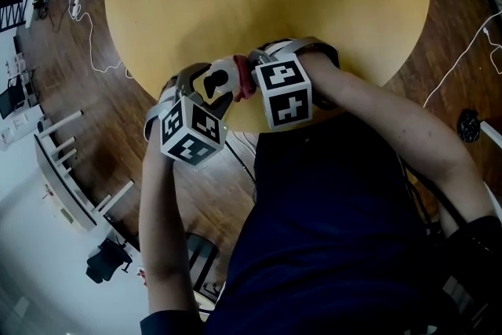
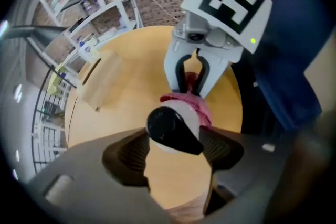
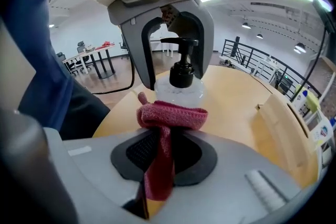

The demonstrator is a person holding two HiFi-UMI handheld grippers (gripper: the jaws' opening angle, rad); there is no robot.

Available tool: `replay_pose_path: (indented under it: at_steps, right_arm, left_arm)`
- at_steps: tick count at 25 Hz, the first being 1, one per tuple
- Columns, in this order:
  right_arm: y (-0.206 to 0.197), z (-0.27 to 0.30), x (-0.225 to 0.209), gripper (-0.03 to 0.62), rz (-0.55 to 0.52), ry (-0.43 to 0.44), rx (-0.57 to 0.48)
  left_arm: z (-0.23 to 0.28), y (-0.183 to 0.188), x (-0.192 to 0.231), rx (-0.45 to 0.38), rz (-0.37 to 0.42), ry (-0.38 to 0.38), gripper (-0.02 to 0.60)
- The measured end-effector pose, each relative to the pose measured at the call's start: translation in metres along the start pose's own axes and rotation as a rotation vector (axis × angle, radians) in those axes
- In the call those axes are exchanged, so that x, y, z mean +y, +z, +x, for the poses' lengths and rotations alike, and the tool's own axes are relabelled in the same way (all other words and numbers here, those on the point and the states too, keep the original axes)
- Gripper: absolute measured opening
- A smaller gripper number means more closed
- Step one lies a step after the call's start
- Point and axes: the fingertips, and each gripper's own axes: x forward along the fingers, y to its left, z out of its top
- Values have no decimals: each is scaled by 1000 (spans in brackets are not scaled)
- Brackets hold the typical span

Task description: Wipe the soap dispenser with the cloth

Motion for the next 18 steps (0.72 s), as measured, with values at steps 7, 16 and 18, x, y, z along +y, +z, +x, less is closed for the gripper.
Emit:
replay_pose_path:
  at_steps: [7,16,18]
  right_arm:
    - [-3,-2,-41,66,17,-111,45]
    - [5,12,10,66,78,-4,-29]
    - [4,13,8,66,77,5,-28]
  left_arm:
    - [1,-2,1,22,172,-60,325]
    - [3,-2,11,-35,-436,-42,313]
    - [4,-1,11,-26,-383,-58,313]
